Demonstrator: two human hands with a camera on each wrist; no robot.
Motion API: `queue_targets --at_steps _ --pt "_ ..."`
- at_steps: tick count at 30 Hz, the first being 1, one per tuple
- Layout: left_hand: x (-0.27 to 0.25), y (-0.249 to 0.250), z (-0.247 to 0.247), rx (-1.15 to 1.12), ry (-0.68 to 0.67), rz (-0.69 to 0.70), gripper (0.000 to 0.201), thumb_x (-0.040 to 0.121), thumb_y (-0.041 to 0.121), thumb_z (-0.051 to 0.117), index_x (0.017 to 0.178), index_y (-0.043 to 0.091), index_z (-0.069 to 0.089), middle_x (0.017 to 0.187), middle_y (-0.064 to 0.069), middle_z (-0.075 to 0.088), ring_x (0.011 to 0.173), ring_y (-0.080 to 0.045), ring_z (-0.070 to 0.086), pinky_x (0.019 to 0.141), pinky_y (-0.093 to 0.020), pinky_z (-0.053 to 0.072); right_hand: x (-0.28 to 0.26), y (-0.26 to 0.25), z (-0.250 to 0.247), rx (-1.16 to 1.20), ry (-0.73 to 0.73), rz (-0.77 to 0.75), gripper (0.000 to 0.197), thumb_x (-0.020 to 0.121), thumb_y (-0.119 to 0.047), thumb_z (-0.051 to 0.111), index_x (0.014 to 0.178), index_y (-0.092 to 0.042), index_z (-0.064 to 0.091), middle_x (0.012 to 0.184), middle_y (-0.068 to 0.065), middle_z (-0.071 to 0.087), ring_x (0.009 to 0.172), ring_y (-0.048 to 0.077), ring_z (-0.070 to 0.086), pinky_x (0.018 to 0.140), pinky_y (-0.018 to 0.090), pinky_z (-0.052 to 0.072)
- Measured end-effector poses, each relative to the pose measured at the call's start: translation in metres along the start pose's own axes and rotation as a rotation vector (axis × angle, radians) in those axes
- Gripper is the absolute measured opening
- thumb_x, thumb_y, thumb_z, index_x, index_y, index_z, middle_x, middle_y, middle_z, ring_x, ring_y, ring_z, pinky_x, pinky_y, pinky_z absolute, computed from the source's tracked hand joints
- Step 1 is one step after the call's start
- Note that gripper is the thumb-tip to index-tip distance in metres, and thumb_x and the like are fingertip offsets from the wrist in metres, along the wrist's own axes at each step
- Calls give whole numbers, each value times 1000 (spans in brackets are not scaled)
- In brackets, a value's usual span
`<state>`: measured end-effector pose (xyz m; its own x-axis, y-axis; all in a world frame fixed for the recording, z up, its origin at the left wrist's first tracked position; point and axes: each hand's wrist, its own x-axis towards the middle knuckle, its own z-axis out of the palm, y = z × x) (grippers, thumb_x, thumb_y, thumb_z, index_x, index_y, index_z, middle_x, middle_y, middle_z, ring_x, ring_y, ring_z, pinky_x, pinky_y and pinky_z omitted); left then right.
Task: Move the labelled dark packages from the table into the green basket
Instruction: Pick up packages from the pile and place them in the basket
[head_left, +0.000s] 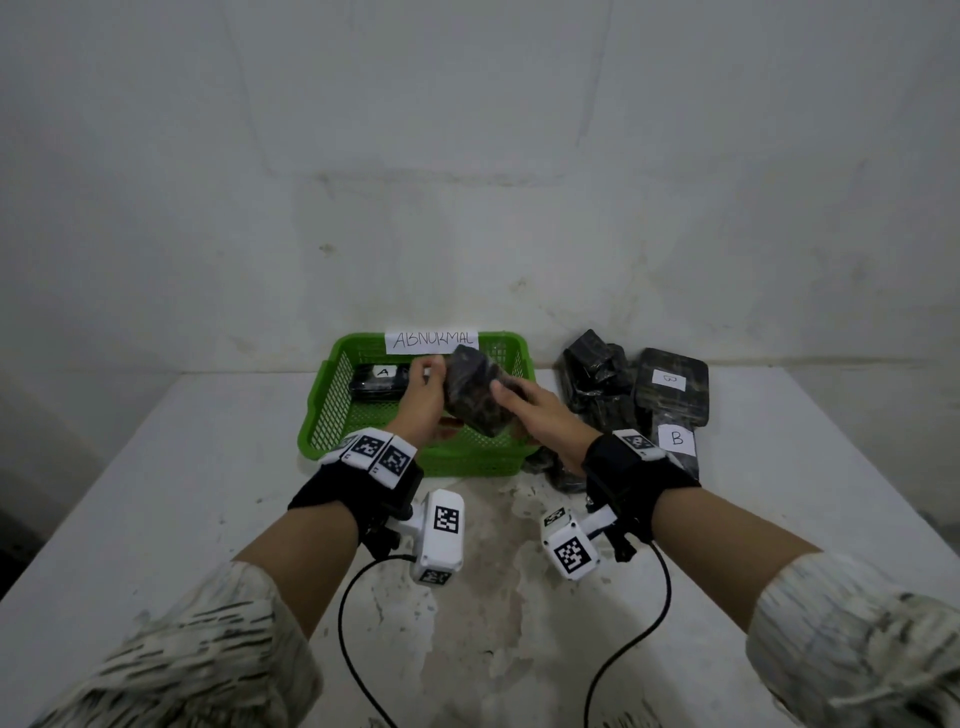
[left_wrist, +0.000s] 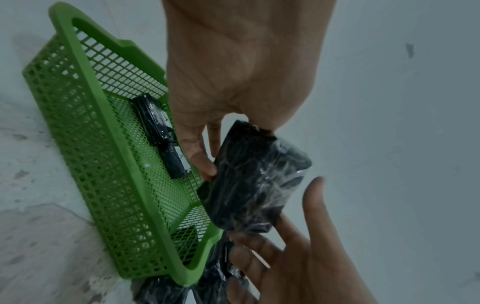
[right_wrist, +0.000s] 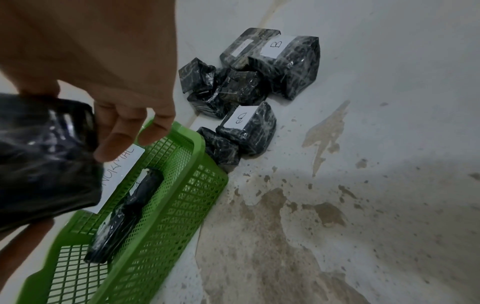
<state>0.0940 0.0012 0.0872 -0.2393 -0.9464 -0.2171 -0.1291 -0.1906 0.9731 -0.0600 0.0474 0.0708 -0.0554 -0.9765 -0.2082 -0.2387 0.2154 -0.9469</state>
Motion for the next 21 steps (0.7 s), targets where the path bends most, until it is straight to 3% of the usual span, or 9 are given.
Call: queue_targets --at_steps 2,5,6,8,10,13,16,18,21 --pt "0 -1 -3 -17 -71 -54 52 99 52 14 122 16 43 117 -9 53 85 -27 59 70 -31 47 4 4 -2 -5 48 13 47 95 -43 54 120 -4 59 109 12 65 89 26 60 71 27 42" --pt "-4 -1 -1 -38 -102 -97 56 97 56 13 120 20 50 113 -9 58 81 -24 57 75 -33 41 6 5 -3 12 131 80 72 92 -57 49 103 13 61 80 23 54 66 22 44 63 30 33" --pt "-6 0 0 -17 -106 -89 56 97 56 15 123 19 49 119 -10 57 87 -26 59 78 -36 42 6 5 -3 18 152 132 73 92 -60 47 89 12 60 74 25 50 63 20 40 60 28 30" --pt "-7 -2 0 38 -122 -68 57 97 55 21 134 17 42 131 -9 53 108 -31 57 88 -40 43 8 4 -4 40 182 229 57 94 -59 42 72 -6 47 66 9 40 56 16 34 53 26 26" --pt "-9 -2 2 17 -147 -51 52 97 50 31 137 17 39 138 -10 50 118 -31 54 94 -44 45 12 3 -4 77 154 287 55 94 -58 42 92 -4 52 78 7 50 63 17 44 54 28 37" --pt "-7 -3 4 -136 -160 -108 50 96 30 49 141 19 31 136 -11 48 119 -35 54 96 -48 47 18 10 -5 173 141 274 72 91 -58 50 134 0 44 125 16 57 106 30 59 86 42 54" --pt "-3 -1 5 -200 -121 -126 65 93 12 55 147 19 22 148 -16 34 121 -41 52 88 -50 51 16 12 -5 213 184 167 67 85 -56 59 138 -28 27 142 16 42 122 34 51 97 53 49" --pt "-1 1 6 -192 -76 -111 61 93 9 53 146 15 24 150 -15 31 123 -42 49 84 -48 51 9 5 -6 96 114 65 60 88 -59 53 140 -46 26 154 11 30 137 34 35 107 56 39" --pt "1 1 6 -190 -82 -116 44 96 11 49 138 6 38 141 -16 41 123 -41 48 88 -49 50 -3 -4 -3 27 -52 11 56 96 -54 40 148 -34 31 153 3 36 137 25 39 106 41 43"
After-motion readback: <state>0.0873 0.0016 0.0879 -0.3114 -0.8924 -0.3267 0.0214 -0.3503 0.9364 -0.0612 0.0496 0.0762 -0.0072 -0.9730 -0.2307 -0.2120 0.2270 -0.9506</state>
